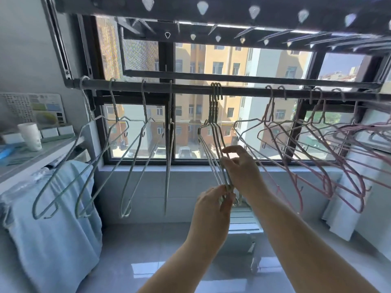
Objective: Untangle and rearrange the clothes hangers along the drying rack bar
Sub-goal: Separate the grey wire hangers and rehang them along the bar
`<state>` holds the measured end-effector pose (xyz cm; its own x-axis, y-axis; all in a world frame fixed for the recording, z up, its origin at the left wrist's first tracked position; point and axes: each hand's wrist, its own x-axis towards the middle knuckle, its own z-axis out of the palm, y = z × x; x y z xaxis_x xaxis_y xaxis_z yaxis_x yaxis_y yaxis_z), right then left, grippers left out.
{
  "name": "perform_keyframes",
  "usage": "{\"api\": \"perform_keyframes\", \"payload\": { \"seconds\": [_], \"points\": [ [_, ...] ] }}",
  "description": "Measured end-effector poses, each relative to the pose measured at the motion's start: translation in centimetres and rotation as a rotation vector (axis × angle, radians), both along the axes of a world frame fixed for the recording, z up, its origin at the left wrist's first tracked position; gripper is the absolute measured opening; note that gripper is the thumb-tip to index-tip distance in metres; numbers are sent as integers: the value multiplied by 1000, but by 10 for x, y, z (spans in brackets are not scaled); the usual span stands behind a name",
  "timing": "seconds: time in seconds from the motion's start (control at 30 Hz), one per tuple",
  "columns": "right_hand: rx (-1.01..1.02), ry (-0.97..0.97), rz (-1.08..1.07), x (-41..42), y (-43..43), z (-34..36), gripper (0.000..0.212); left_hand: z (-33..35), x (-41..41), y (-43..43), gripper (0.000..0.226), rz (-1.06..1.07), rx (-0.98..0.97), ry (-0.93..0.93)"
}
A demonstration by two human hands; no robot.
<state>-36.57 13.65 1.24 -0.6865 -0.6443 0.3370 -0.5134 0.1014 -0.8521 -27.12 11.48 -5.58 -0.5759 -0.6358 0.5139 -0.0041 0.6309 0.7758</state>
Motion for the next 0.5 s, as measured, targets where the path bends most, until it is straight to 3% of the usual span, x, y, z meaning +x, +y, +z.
{"api": "perform_keyframes", "payload": {
  "seconds": [0.5],
  "points": [
    [-99,-88,-113,-32,34,-3,21,-1,-5,10,13,43,95,-20]
  ]
}}
